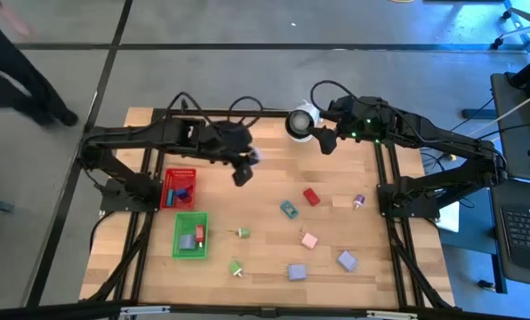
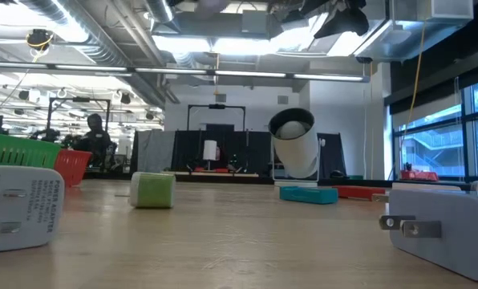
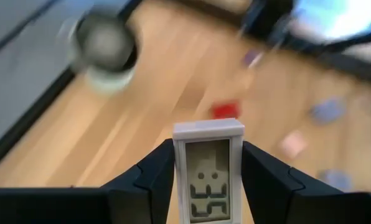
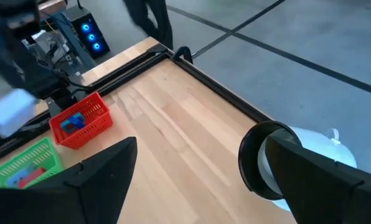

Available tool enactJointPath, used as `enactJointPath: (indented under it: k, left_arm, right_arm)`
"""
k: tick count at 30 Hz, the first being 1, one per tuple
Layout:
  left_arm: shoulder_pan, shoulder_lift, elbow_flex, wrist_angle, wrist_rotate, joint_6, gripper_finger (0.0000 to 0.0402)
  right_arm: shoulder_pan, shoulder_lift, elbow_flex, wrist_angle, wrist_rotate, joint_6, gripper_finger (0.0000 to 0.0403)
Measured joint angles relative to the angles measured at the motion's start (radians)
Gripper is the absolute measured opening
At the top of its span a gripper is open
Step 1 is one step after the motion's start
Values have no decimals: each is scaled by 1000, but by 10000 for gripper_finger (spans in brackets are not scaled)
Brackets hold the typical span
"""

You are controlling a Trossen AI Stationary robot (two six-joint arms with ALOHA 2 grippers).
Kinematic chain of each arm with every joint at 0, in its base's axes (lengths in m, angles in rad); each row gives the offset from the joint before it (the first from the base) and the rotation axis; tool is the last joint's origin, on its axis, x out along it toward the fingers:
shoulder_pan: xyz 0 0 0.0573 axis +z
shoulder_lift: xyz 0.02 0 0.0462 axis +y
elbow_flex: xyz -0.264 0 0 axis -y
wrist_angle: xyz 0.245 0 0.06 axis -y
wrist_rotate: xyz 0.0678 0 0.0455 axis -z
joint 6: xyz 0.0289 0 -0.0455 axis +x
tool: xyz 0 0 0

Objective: Pick & Place Office items
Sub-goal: Put the white digital timer into the red bin

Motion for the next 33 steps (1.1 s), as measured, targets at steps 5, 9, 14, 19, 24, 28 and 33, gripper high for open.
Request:
enactJointPath:
  k: [5,9,14,19,24,28,33]
  left_arm:
    - [0,-17,0,-294,-33,-124,158]
    - [0,-22,0,-508,-70,-210,153]
    - [0,-22,-2,-651,-119,-266,156]
    - [3,-76,-72,-631,-141,-278,153]
    - [10,-197,-255,-613,-140,-422,153]
    - [10,-313,-440,-555,-159,-610,153]
    - [10,-407,-661,-512,-159,-913,156]
  right_arm:
    - [0,0,0,0,0,9,356]
    - [0,0,0,0,0,29,356]
    - [0,0,0,-1,19,30,356]
    - [0,0,0,-1,51,29,356]
    - [0,6,0,3,53,22,356]
    - [0,27,0,19,99,22,356]
    - [0,67,0,39,97,22,356]
